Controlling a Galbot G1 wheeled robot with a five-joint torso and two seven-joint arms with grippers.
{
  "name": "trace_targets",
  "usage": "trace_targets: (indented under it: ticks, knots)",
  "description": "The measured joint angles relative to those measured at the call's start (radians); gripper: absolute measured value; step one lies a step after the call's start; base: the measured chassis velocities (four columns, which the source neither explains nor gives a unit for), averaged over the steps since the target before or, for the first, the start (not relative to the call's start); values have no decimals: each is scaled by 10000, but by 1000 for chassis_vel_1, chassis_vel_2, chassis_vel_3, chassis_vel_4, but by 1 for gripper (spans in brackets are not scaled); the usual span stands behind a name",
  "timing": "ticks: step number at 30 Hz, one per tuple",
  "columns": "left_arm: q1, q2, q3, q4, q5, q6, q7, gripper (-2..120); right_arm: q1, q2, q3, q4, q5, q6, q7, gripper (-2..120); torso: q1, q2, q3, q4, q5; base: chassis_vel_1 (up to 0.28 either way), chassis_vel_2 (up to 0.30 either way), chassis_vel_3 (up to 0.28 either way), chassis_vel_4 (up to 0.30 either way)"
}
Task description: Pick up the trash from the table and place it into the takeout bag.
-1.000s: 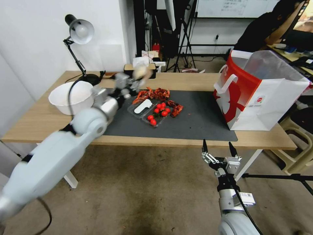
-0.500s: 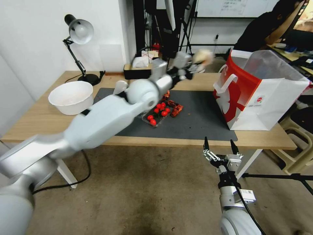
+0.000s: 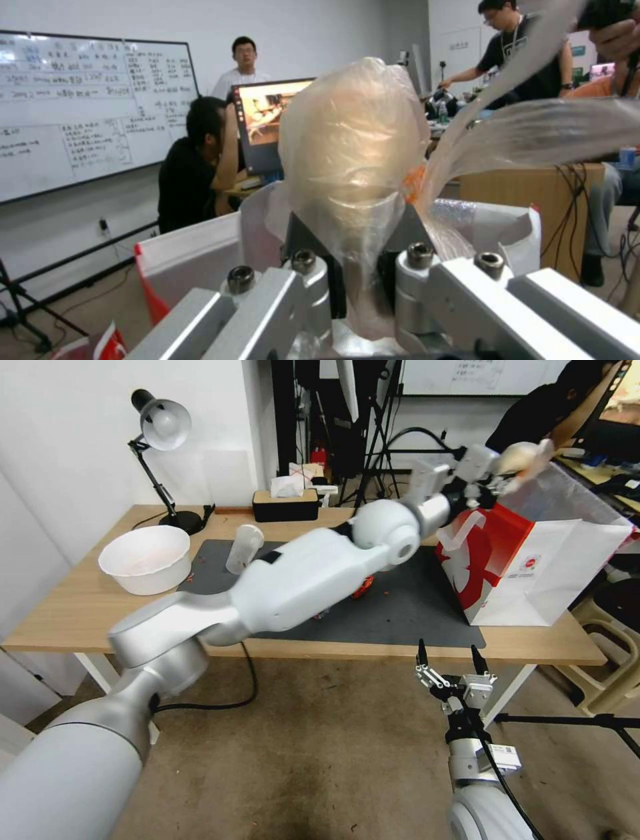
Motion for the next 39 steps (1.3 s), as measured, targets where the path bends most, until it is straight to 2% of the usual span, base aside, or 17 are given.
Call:
trace_targets:
  ticks: [2,6,16,18,20,21,24,25,27,29,33,34,39]
  knots:
    - [-16,-360,7,419,22,-40,40,6,-6,4,7,0,3,0,6,100,0,0,0,0,-2,0,0,0,0]
    - [-52,-542,135,631,12,-53,49,6,28,2,-7,1,10,1,10,100,-1,0,0,0,-3,0,0,0,0]
    - [-25,-542,358,622,6,-71,18,8,185,-20,-108,-108,17,-6,-2,100,-1,0,0,0,-3,0,0,0,0]
    - [-12,-538,378,621,14,-71,-1,17,191,-24,-115,-124,18,-8,-4,100,-1,0,0,0,-3,0,0,0,0]
    - [-7,-534,388,621,18,-71,-8,21,193,-27,-118,-129,19,-8,-5,100,-2,0,0,1,-3,0,0,0,0]
    - [-4,-531,396,621,31,-71,-14,28,197,-30,-121,-136,21,-8,-6,100,-1,0,0,0,-3,0,0,0,0]
    - [2,-524,397,625,61,-67,-28,40,214,-41,-125,-150,31,-8,-8,100,-1,0,0,0,-3,0,0,0,0]
    - [2,-524,397,625,61,-67,-28,40,214,-41,-125,-150,31,-8,-8,100,-1,0,0,0,-3,0,0,0,0]
    - [9,-519,397,631,78,-57,-38,53,234,-51,-131,-160,36,-9,-10,100,-1,0,0,1,-3,0,0,0,0]
    - [13,-517,398,632,85,-53,-44,57,247,-53,-133,-166,38,-11,-11,100,-1,0,0,0,-3,0,0,0,0]
    - [38,-505,395,633,102,-44,-70,76,281,-64,-137,-193,43,-19,-14,100,-1,0,0,0,-3,0,0,0,0]
    - [38,-505,395,633,102,-44,-70,76,281,-64,-137,-193,43,-19,-14,100,-1,0,0,0,-3,0,0,0,0]
    - [37,-502,382,633,105,-37,-96,95,345,-65,-159,-234,47,-31,-18,100,-2,0,-1,0,-4,0,0,0,0]
